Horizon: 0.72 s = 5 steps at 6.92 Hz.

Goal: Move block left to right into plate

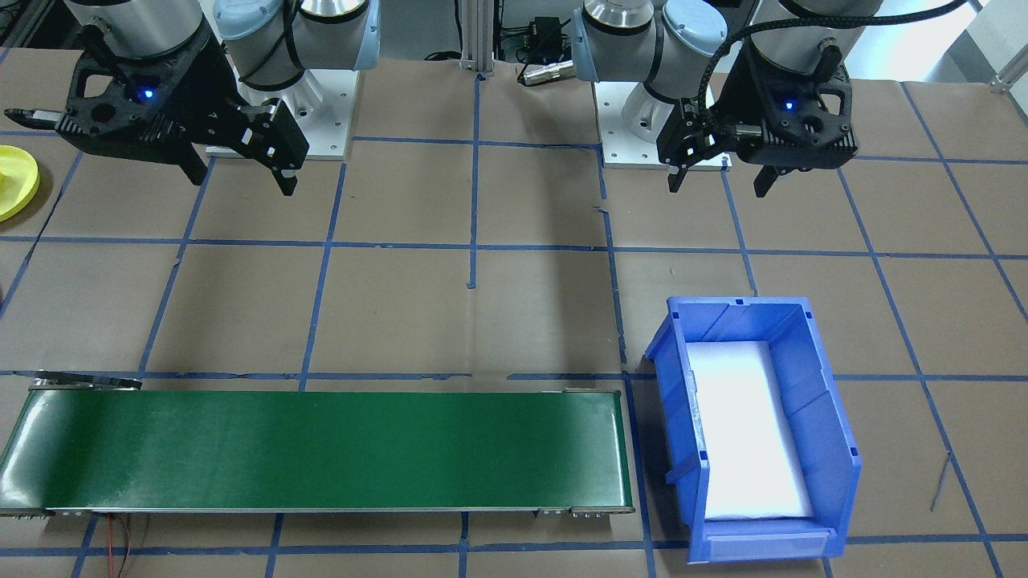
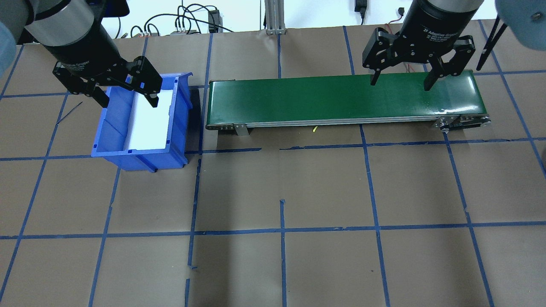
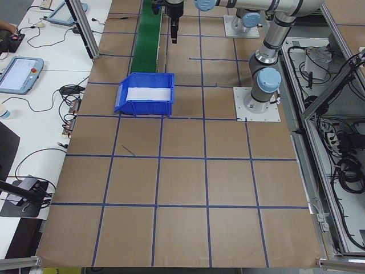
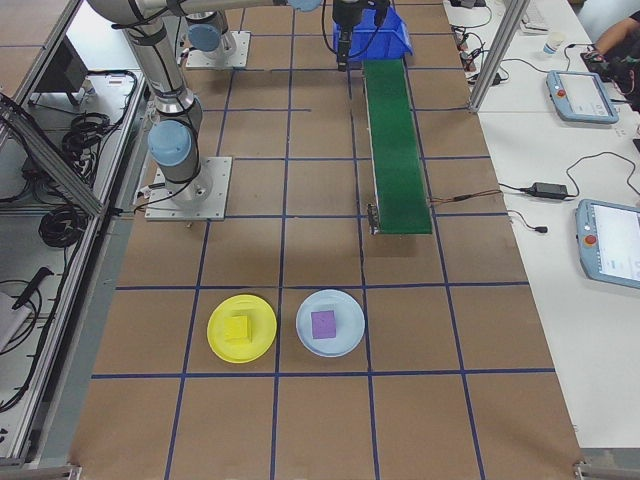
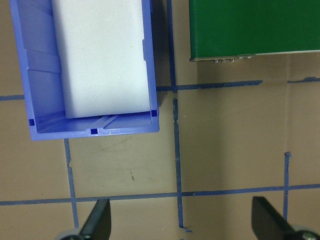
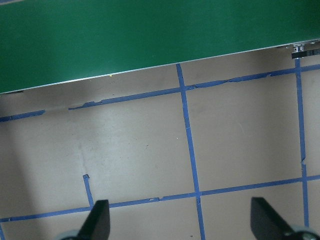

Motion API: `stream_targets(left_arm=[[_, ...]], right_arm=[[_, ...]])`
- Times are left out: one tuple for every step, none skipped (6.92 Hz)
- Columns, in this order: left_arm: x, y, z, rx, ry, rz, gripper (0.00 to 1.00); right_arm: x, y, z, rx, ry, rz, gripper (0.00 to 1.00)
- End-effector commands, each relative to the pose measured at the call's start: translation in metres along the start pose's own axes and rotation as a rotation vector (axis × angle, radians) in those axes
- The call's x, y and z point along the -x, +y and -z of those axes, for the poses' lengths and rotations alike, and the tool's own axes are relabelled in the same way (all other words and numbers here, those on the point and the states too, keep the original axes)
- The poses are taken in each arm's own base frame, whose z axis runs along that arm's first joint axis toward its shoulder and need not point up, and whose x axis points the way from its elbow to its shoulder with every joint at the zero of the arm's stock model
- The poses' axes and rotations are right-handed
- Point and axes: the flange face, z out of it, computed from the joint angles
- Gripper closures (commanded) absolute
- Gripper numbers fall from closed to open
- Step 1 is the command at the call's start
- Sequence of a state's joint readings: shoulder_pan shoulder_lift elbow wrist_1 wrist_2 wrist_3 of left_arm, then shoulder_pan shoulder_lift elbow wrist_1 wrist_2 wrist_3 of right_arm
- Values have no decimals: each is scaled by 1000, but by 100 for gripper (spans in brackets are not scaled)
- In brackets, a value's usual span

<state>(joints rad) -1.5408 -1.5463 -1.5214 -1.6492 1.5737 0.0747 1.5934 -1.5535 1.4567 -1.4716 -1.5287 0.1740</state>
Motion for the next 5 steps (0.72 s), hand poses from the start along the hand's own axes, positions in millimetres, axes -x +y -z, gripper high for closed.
stream_targets(left_arm=[[0, 0, 0, 0, 0, 2, 0], [0, 0, 1, -2, 1, 2, 0], [0, 0, 1, -3, 0, 2, 0], [0, 0, 1, -3, 1, 2, 0], [1, 0, 1, -3, 1, 3, 0]], right_arm=[[1, 0, 0, -2, -1, 3, 0], [1, 0, 0, -2, -1, 3, 0], [-1, -1, 0, -2, -3, -2, 0], [-2, -1, 0, -2, -3, 0, 0], [-1, -1, 0, -2, -3, 1, 0]])
